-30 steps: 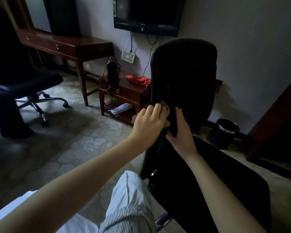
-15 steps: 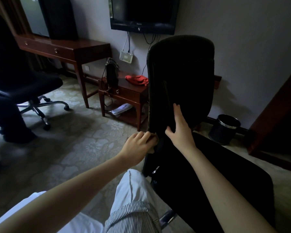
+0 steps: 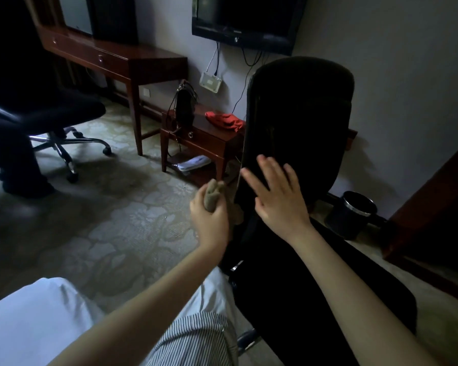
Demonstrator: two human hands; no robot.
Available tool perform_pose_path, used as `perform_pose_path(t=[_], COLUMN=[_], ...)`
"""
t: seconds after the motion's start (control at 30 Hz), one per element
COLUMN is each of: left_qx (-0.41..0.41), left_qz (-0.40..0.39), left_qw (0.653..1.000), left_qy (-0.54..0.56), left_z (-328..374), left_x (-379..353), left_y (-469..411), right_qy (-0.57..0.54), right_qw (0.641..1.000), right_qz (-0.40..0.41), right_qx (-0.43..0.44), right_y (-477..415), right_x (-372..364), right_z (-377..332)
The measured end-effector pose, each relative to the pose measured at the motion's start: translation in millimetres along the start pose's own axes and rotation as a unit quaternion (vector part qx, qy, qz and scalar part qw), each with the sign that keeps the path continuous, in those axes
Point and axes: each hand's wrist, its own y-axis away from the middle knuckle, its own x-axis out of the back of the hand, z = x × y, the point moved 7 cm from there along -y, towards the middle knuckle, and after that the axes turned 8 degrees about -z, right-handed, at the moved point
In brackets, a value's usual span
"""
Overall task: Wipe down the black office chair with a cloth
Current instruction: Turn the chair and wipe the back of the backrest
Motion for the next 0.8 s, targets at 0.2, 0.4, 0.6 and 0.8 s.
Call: perform_pose_path(t=[0.2,0.4,0.6,0.8], left_qx=[0.030,-0.014,0.052,0.216], left_qz=[-0.036,-0.028,-0.048,-0.028], left_qw=[0.999,0.999,0.996,0.976], left_qy=[0.029,-0.019,-0.045,0.031], left_z=[-19,-28,-86,-167], left_x=[-42,-44,-35,-30], left_y=[27,26,26,24], right_qy=[0.192,0.177,0.170,0.166], right_qw=[0.966,0.971,0.973,0.975], right_qz=[-0.084,-0.044,-0.015,-0.006], right_qx=[0.152,0.152,0.153,0.146], right_y=[-15,-25,-33,-37], right_x=[-20,-30,-39,-44], right_z=[-12,-19,-17,-15])
